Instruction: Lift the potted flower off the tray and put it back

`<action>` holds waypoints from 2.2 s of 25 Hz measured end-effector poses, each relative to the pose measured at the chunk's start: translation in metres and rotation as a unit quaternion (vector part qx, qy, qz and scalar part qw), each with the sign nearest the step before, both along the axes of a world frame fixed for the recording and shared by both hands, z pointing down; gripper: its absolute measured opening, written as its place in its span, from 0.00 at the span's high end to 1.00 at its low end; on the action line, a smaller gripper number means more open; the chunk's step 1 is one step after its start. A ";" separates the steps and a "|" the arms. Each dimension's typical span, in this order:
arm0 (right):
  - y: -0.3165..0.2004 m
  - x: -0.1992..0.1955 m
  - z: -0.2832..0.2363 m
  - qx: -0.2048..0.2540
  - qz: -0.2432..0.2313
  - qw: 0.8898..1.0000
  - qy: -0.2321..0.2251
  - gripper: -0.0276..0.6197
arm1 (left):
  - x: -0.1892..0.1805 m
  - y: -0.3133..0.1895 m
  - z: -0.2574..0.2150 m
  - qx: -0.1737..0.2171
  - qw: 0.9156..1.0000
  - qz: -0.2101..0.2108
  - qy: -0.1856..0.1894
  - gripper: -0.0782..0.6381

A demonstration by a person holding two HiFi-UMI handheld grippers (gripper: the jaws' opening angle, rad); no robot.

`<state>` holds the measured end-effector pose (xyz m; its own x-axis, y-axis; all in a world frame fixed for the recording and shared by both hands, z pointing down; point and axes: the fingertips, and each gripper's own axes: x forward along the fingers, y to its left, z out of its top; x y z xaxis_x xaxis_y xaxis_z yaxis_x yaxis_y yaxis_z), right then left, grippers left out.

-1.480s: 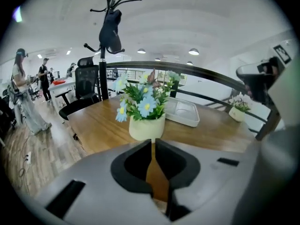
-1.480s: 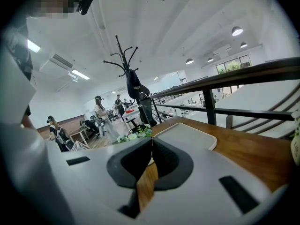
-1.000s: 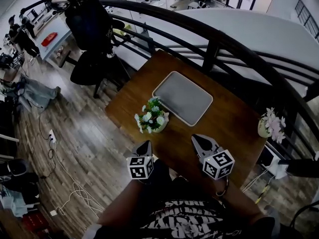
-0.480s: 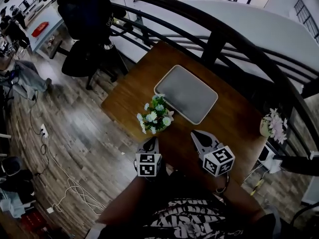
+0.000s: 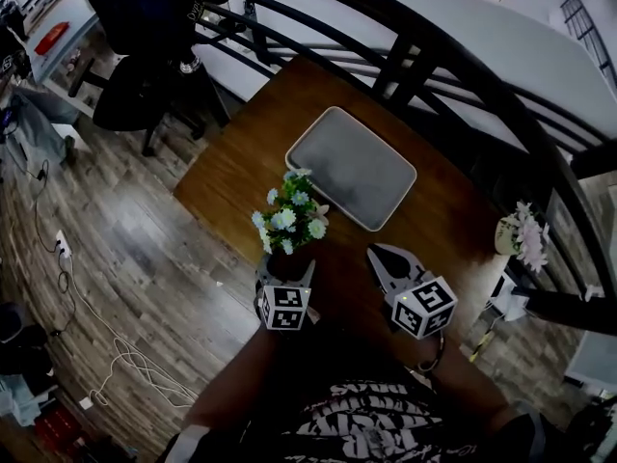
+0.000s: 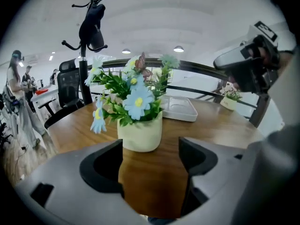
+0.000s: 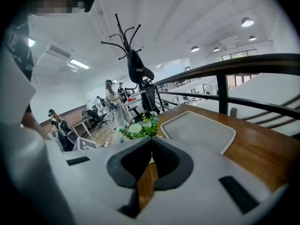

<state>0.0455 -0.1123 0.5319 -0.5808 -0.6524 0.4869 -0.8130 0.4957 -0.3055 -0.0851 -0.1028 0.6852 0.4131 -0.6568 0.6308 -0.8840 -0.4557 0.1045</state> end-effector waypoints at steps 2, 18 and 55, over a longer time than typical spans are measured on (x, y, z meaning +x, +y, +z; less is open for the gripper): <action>0.002 0.000 0.003 -0.006 -0.002 1.000 0.002 0.96 | -0.003 -0.010 0.008 0.003 1.000 -0.002 -0.008 0.37; -0.014 -0.025 0.007 -0.014 -0.034 0.999 0.012 0.96 | 0.010 -0.065 0.021 0.007 1.000 0.010 -0.018 0.27; 0.004 0.030 -0.017 0.000 0.021 1.000 -0.015 0.96 | 0.022 -0.068 0.026 0.033 0.999 0.012 -0.013 0.24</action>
